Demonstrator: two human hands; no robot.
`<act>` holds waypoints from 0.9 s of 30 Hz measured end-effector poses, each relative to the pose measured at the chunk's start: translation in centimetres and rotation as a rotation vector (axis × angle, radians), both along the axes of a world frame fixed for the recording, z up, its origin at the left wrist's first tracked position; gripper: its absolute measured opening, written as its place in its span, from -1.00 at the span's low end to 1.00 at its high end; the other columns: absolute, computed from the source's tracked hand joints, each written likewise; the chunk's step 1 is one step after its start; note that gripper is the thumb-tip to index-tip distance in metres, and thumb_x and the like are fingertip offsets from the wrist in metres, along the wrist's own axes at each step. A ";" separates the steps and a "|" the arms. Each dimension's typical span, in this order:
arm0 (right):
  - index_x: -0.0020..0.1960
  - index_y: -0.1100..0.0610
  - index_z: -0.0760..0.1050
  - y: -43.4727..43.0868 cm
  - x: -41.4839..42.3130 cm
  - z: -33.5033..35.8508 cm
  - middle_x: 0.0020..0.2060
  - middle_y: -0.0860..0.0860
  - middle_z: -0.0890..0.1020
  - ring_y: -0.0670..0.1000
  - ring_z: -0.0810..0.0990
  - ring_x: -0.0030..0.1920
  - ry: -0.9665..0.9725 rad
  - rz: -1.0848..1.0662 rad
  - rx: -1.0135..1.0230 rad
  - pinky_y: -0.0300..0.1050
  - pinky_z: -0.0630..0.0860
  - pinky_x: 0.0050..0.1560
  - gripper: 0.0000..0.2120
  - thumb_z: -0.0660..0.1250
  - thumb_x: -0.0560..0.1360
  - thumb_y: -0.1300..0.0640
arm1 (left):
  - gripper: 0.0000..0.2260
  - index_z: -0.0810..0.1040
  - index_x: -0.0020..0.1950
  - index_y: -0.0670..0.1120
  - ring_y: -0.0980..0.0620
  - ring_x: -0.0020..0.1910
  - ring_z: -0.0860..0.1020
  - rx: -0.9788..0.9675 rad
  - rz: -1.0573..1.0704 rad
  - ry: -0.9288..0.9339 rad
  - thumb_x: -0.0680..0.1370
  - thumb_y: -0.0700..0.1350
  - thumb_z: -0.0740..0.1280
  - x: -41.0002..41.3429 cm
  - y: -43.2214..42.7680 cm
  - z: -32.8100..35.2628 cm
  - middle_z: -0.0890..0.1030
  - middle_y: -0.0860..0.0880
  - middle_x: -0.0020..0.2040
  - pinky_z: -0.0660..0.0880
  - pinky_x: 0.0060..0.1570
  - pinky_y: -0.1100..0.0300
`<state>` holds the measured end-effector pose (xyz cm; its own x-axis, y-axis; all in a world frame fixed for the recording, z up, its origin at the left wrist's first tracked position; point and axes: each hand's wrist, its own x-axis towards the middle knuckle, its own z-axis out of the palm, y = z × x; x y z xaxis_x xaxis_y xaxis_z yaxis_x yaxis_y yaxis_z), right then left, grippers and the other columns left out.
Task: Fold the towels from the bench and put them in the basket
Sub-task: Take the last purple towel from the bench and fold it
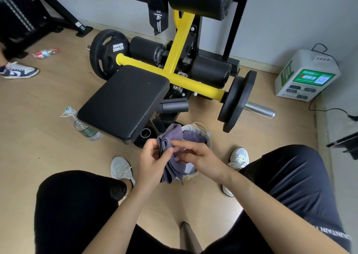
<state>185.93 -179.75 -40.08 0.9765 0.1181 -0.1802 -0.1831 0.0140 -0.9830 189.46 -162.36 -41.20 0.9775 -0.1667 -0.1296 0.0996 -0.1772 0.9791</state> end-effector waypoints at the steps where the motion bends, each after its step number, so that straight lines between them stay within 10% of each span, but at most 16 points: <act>1: 0.27 0.16 0.57 -0.3 0.2 -0.2 0.00 0.09 0.65 0.00 0.61 0.01 -0.004 -0.007 -0.007 -0.14 0.54 0.21 -0.59 0.20 0.55 0.49 | -0.86 0.55 0.01 -0.12 0.01 -0.10 0.65 -0.026 0.011 -0.005 0.52 -0.14 0.46 0.0 0.0 0.1 0.67 -0.14 -0.10 0.57 -0.06 0.02; 5: 0.18 0.01 0.59 -1.5 1.1 -1.1 -0.02 -0.05 0.64 0.01 0.60 0.07 -0.034 -0.248 -0.166 -0.08 0.54 0.17 -0.68 0.44 0.49 0.30 | -0.94 0.56 0.01 -0.12 0.12 -0.10 0.60 -0.061 -0.009 -0.010 0.55 -0.19 0.36 0.3 0.2 0.7 0.65 -0.08 -0.09 0.53 -0.07 0.18; 10: 0.50 0.01 0.30 -3.9 1.9 -1.4 0.35 0.00 0.53 0.03 0.50 0.36 0.174 -0.236 -0.057 0.04 0.46 0.37 -0.16 0.62 0.33 -0.01 | -0.87 0.59 0.12 -0.14 0.00 0.09 0.68 -0.192 -0.047 0.085 0.64 -0.30 0.29 0.7 0.9 1.7 0.71 -0.07 0.06 0.60 0.01 0.15; 16: 0.25 0.28 0.53 -4.3 1.7 -0.1 0.06 0.12 0.68 0.04 0.65 0.09 0.120 -0.140 0.192 -0.11 0.58 0.09 -0.71 0.38 0.54 0.33 | -0.89 0.61 0.10 -0.15 -0.04 0.11 0.68 -0.210 0.005 0.133 0.64 -0.26 0.30 1.0 1.4 2.1 0.71 -0.09 0.07 0.60 0.07 0.05; 27: 0.10 0.10 0.55 -2.8 1.2 0.1 -0.10 0.00 0.71 -0.09 0.66 -0.15 0.101 -0.365 -0.092 -0.28 0.55 -0.20 -0.76 0.51 0.47 0.17 | -0.87 0.65 0.12 -0.04 0.12 -0.02 0.70 -0.048 0.182 0.180 0.57 -0.13 0.46 1.6 1.4 0.9 0.74 0.11 -0.06 0.60 -0.09 0.22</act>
